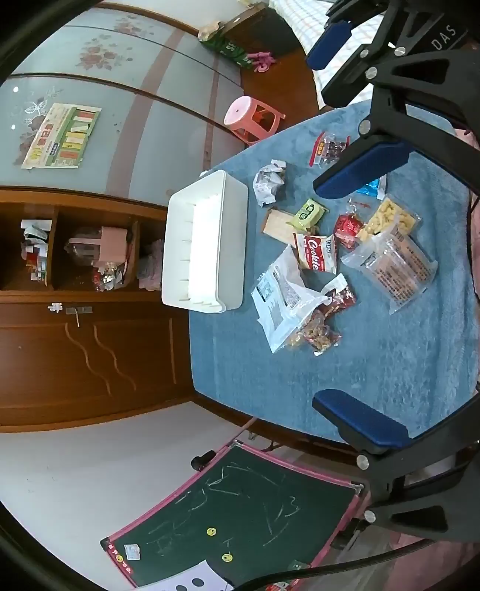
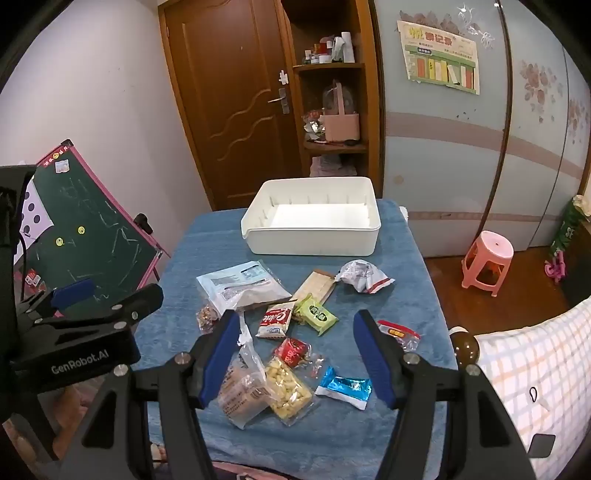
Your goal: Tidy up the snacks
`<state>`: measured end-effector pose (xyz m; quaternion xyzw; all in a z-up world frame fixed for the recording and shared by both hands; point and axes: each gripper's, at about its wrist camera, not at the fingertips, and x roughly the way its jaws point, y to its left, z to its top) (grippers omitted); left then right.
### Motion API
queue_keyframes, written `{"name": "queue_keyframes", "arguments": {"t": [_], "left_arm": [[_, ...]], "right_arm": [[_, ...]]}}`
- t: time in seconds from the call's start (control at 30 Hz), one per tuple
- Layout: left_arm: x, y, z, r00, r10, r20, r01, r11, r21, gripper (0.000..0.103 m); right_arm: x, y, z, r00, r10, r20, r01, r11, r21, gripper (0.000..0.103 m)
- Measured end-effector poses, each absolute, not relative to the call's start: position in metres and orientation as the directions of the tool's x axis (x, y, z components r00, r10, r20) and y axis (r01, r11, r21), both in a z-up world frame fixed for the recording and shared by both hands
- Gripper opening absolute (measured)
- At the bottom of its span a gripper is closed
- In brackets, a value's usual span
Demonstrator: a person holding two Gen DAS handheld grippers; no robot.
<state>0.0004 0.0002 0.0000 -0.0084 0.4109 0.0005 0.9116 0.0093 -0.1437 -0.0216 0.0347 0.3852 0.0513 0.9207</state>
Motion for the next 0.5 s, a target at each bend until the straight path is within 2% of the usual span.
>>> {"name": "queue_keyframes", "arguments": {"t": [0.27,0.5], "left_arm": [[0.015,0.005,-0.006,0.663,-0.035,-0.748,-0.017,0.998,-0.062,0.103],[0.017,0.008,-0.003,0.680,-0.007,-0.733,-0.063,0.996,-0.068,0.102]], "right_arm": [[0.014,-0.145,-0.025,0.695,0.141,-0.705,-0.072,0.989,0.127,0.065],[0.020,-0.145,-0.022,0.707,0.115,-0.698,-0.053,0.993,0.110,0.065]]}}
